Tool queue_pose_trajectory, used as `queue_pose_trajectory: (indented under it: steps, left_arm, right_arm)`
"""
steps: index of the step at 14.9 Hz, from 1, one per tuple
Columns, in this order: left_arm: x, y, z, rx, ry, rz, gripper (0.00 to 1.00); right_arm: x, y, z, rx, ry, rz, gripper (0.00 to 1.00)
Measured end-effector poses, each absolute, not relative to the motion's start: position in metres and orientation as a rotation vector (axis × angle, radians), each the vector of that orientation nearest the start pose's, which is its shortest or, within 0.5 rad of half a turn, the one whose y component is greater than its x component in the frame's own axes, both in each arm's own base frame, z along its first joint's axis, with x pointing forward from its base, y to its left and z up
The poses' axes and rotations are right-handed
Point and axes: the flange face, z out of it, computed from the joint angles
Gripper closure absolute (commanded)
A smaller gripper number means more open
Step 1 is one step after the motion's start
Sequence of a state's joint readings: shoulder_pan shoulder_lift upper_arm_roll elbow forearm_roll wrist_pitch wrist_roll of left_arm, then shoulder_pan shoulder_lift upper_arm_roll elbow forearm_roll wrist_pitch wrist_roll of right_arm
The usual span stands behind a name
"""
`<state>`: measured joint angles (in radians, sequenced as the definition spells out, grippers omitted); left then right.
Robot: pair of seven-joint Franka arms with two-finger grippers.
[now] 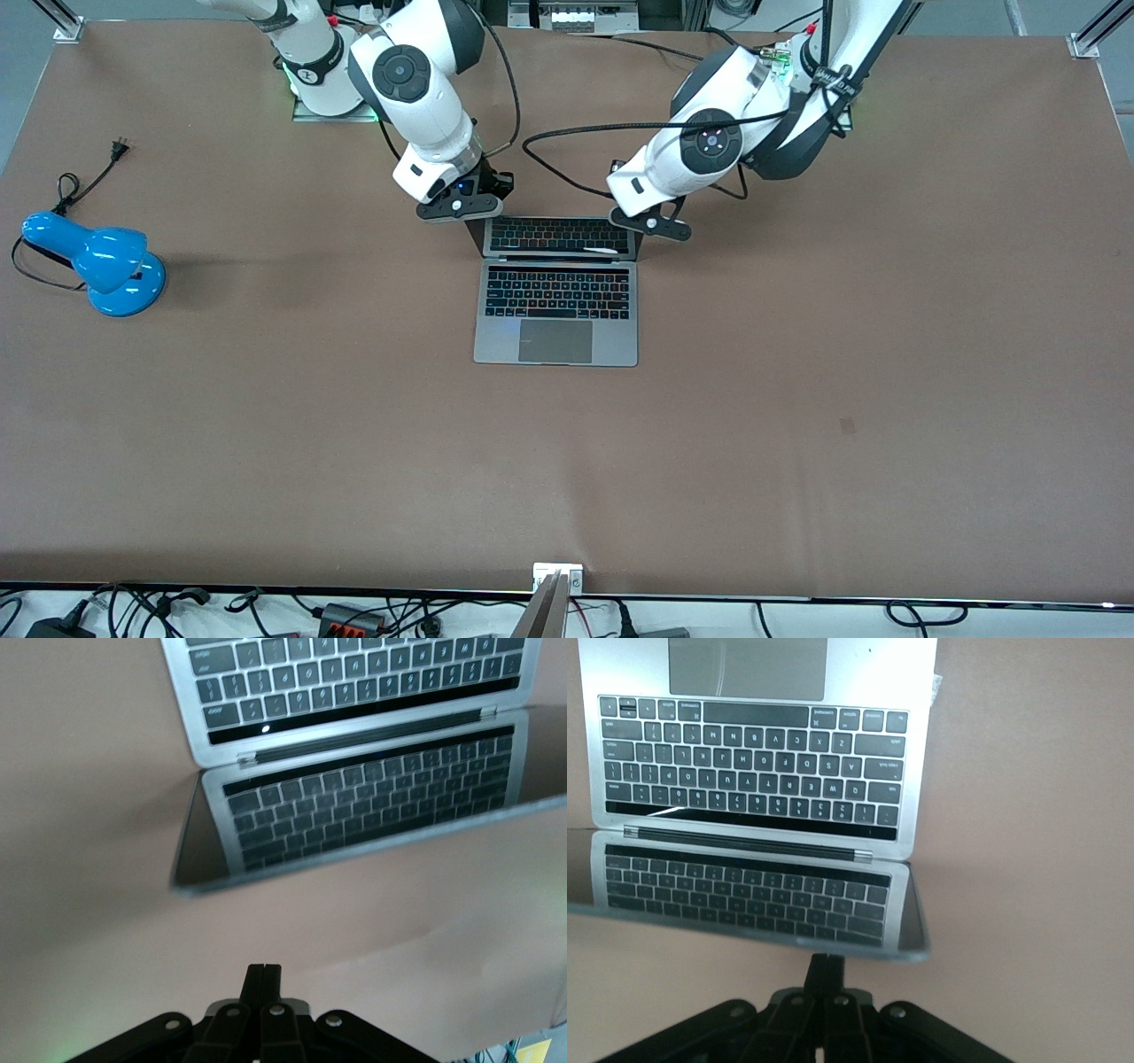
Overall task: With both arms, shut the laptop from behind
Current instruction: 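Lower both grippers onto the back of the raised laptop screen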
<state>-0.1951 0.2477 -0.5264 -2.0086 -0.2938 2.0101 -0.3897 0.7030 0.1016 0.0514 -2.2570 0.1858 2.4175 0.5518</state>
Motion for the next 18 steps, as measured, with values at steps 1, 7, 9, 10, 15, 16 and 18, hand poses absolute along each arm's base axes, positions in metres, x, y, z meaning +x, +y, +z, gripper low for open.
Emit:
queue_pose_trajectory:
  steps: [1,7,9,10,15,16,18]
  left_arm:
    - [0.424,-0.383,0.333,-3.287,0.278,0.619,1.00]
    - [0.438,-0.384,0.312,-3.334,0.229,0.571,1.00]
    - [0.441,-0.383,0.313,-3.347,0.220,0.545,1.00]
    - [0.443,-0.383,0.314,-3.354,0.214,0.530,1.00]
    - [0.451,-0.381,0.314,-3.374,0.186,0.497,1.00]
    - [0.453,-0.382,0.314,-3.378,0.178,0.496,1.00]
    - [0.458,-0.382,0.312,-3.384,0.164,0.499,1.00]
  right_arm:
    - [0.393,0.370,0.320,-2.994,-0.098,0.038,1.00]
    - [0.397,0.374,0.315,-2.981,-0.094,0.004,1.00]
    - [0.399,0.375,0.318,-2.966,-0.091,-0.030,1.00]
    - [0.401,0.376,0.317,-2.960,-0.088,-0.044,1.00]
    - [0.408,0.377,0.312,-2.942,-0.071,-0.088,1.00]
    - [0.410,0.377,0.312,-2.937,-0.066,-0.100,1.00]
    - [0.416,0.376,0.311,-2.925,-0.054,-0.130,1.00]
